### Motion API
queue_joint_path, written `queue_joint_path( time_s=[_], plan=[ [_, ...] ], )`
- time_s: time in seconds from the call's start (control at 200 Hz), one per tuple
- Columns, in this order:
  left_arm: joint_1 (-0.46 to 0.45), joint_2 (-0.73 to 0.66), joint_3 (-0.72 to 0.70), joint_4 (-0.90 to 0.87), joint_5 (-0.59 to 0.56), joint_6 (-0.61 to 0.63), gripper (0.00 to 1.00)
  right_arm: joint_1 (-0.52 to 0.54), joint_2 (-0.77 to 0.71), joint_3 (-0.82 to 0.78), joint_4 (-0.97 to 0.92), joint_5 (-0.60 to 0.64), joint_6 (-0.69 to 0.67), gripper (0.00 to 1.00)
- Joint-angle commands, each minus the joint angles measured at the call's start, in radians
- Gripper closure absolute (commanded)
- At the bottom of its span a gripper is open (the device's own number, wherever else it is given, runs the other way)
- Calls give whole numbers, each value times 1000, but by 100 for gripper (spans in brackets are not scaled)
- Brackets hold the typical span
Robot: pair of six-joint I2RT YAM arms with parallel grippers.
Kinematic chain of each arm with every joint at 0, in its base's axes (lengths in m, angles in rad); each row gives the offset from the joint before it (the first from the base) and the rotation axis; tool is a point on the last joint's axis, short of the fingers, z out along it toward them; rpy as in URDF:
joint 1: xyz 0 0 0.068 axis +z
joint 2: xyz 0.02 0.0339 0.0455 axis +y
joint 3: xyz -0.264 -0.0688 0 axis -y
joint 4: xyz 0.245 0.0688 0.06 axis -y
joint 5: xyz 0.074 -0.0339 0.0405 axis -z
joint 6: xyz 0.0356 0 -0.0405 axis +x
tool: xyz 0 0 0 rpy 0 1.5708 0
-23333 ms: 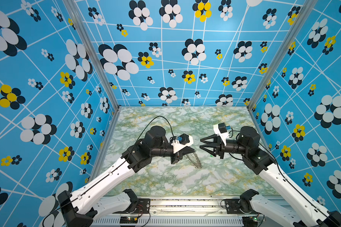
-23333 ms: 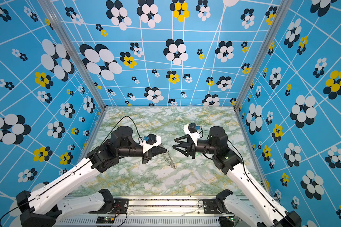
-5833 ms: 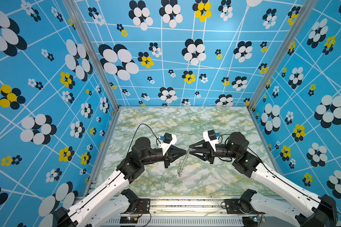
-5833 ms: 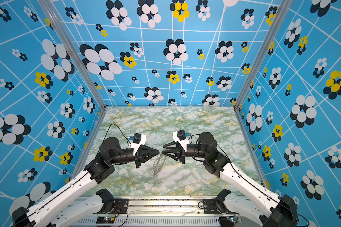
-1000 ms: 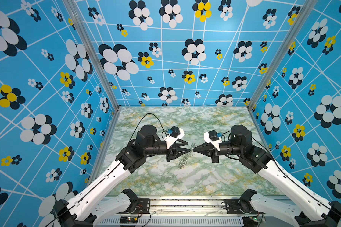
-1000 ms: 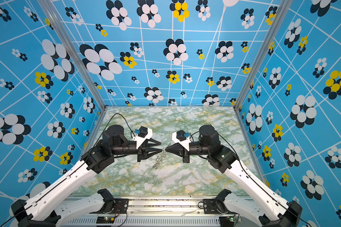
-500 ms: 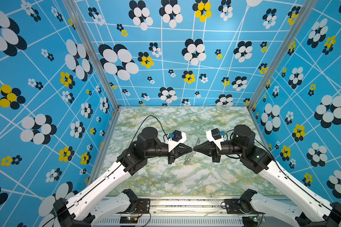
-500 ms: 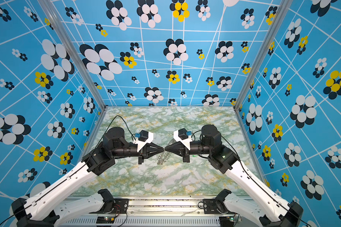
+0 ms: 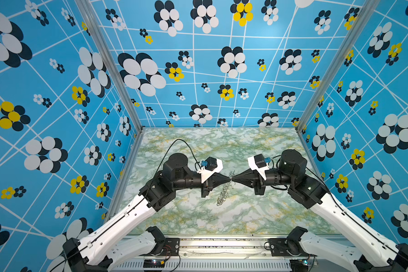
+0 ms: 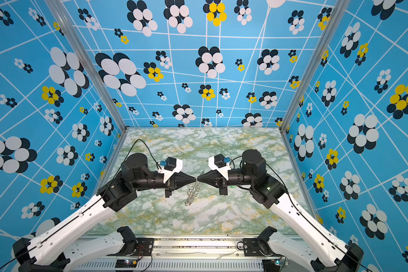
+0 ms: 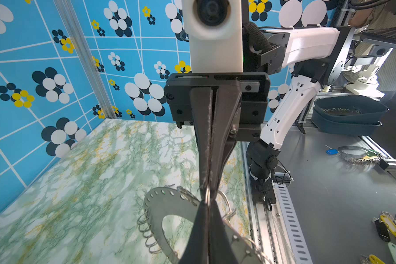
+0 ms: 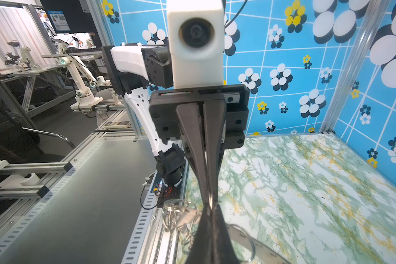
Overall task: Attach keys to a key ring
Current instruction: Pass the keyring.
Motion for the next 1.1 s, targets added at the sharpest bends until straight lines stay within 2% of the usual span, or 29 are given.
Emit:
queue_joint_path(
  time_s=[0.0,0.055,0.145,0.28,0.63,0.92,1.094],
  plan=[
    [-9,-20,-3,-10,-32,47,100,5,-19,18,15,-8,13,100],
    [-11,-24,10,-49,-50,76,100,4,-26,23,-47,17,-15,98],
    [-10,-31,39,-128,-77,134,100,5,-47,37,-160,70,-85,79],
    [-17,-30,88,-243,-109,217,100,5,-69,56,-269,110,-159,69],
    [-79,36,245,-484,-168,383,100,10,-27,81,-254,98,-208,68],
    [-119,106,378,-663,-224,482,100,31,2,103,-218,47,-204,73],
    [-125,123,404,-688,-229,505,100,31,3,112,-214,29,-199,76]
  ],
)
